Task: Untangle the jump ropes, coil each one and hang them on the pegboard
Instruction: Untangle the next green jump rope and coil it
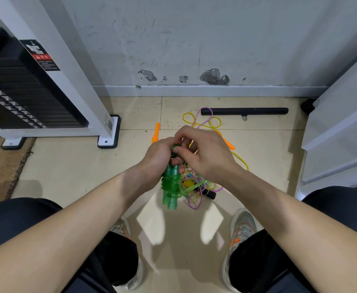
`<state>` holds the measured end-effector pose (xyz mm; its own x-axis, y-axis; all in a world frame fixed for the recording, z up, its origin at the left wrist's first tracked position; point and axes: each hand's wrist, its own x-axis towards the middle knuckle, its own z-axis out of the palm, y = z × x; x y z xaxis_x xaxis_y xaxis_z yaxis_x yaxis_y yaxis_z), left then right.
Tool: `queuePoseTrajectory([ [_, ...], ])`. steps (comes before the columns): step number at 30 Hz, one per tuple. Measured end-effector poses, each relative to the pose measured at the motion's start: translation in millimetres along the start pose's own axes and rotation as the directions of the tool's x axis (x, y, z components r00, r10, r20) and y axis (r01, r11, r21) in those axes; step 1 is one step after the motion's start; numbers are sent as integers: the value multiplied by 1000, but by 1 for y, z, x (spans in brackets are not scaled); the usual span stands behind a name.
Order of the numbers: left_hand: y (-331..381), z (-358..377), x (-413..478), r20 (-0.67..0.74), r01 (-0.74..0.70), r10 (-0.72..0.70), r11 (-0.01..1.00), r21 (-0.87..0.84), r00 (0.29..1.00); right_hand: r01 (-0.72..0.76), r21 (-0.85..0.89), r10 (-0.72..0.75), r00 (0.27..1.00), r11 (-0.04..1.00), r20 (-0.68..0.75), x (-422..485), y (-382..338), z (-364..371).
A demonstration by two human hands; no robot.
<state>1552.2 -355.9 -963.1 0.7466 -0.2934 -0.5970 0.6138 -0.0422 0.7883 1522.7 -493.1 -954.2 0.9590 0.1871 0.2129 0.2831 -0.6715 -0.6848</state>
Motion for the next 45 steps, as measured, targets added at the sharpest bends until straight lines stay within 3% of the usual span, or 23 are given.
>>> queuePoseTrajectory([
  [11, -4, 1, 1, 18, 46, -47, 999, 27, 999, 67, -224, -33, 988, 972, 151, 4, -5, -15],
  [14, -9, 2, 2, 47, 65, -67, 996, 53, 997, 9, -105, -2, 997, 994, 72, 10, -2, -22],
  [16, -16, 4, 1, 64, 90, -97, 991, 100, 993, -127, 134, 129, 992, 983, -4, 16, 2, -31],
  [18, -24, 9, -1, 81, 36, -52, 981, 191, 995, -238, 360, 270, 962, 902, -40, 20, 5, -37],
  [20, -30, 12, -3, 86, -39, 16, 960, 276, 996, -298, 473, 355, 934, 829, -35, 22, 6, -39],
  [25, -31, 11, -3, -12, -150, 168, 904, 401, 986, -350, 624, 459, 888, 699, -15, 26, -1, -37],
  [29, -31, 10, -5, 4, -160, 175, 891, 425, 985, -338, 656, 464, 885, 674, -21, 28, -5, -39],
  [45, 22, 5, -9, 64, -149, 145, 987, 58, 987, -201, 630, 260, 965, 750, -3, 62, -83, -83],
])
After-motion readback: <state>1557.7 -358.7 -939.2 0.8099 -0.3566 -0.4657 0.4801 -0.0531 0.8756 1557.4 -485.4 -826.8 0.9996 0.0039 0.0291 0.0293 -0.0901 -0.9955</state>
